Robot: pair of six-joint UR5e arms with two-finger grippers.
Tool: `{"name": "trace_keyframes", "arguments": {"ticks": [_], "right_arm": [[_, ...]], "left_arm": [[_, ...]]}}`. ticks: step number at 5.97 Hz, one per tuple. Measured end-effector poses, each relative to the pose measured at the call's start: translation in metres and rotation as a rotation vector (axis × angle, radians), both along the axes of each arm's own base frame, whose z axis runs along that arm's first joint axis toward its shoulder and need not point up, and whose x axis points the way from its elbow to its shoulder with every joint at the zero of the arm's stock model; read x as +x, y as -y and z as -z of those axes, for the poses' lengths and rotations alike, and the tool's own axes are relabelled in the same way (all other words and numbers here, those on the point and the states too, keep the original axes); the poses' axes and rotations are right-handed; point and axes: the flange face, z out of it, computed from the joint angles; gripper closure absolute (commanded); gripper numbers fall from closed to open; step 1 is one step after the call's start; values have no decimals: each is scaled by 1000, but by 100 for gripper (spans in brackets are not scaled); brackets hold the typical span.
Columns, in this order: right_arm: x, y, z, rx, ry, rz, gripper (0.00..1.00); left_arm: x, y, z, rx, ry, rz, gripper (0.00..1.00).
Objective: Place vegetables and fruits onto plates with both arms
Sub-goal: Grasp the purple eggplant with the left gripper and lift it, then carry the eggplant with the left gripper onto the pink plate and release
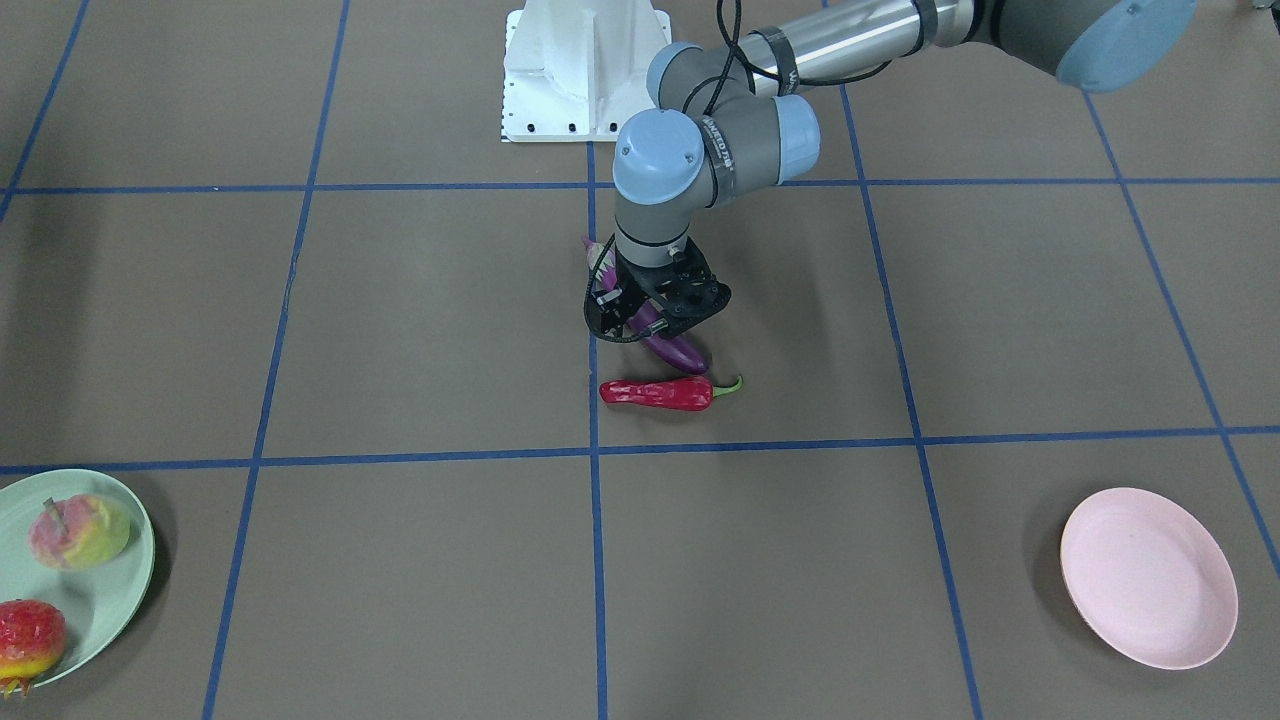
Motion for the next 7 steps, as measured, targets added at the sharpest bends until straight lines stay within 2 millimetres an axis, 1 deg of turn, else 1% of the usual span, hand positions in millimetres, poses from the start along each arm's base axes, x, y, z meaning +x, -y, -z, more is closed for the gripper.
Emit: {"name": "trace_keyframes", "arguments": {"ticks": [1,2,3,4,5,6,7], "right_arm": [[0,0,0,1,0,1,0],[0,0,0,2,0,1,0],[0,0,1,3,0,2,0],[0,0,1,3,0,2,0],[0,0,0,3,0,2,0],[0,0,0,3,0,3,0],[0,0,0,3,0,3,0]], "left_arm": [[5,-3,-3,12,15,10,100],[7,-4,-4,19,21,11,100],[3,-2,-4,25,26,8,100],[-12,0,6,47,36,-11,100],[-44,3,27,94,61,-58,100],[-87,13,37,169,92,-117,100],[-133,36,30,268,123,-178,100]]}}
